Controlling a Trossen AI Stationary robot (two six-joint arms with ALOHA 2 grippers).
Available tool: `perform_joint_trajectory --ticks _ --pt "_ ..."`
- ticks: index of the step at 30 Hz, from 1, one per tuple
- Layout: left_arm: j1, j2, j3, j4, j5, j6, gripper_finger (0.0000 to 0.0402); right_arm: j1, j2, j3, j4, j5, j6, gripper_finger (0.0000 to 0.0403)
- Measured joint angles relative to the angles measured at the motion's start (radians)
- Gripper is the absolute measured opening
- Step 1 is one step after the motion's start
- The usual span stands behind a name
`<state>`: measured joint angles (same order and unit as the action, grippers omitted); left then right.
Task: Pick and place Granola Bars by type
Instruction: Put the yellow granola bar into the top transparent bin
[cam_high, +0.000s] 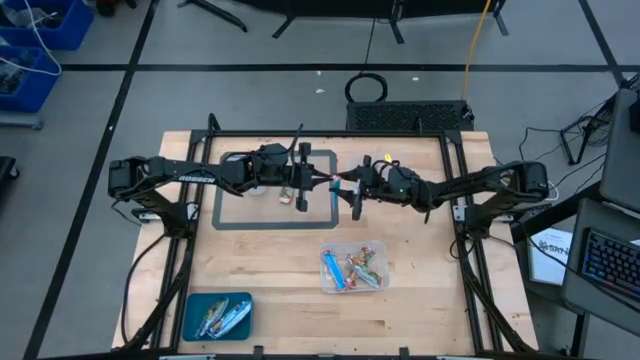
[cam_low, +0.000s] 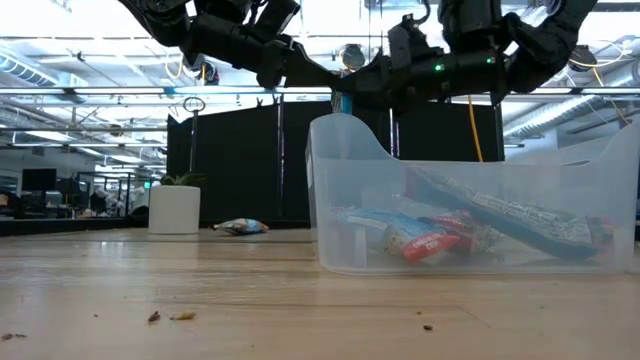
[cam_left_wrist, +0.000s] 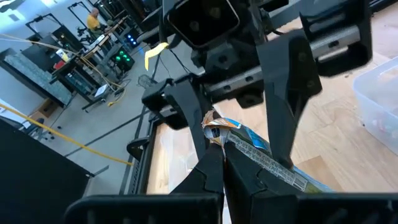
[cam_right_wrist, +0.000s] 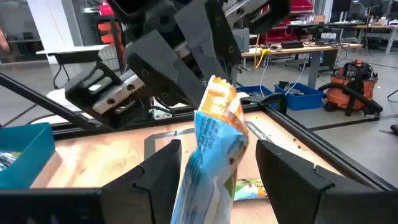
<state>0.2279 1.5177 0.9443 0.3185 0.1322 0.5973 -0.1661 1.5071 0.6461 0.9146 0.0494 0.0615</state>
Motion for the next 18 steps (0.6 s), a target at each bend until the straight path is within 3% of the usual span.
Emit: perform_joint_trajectory --ticks 18 --pt "0.002 0.0 0.0 -0.031 -0.001 0.012 0.0004 0.0 -0.048 0.016 -0.11 0.001 -0.029 0.0198"
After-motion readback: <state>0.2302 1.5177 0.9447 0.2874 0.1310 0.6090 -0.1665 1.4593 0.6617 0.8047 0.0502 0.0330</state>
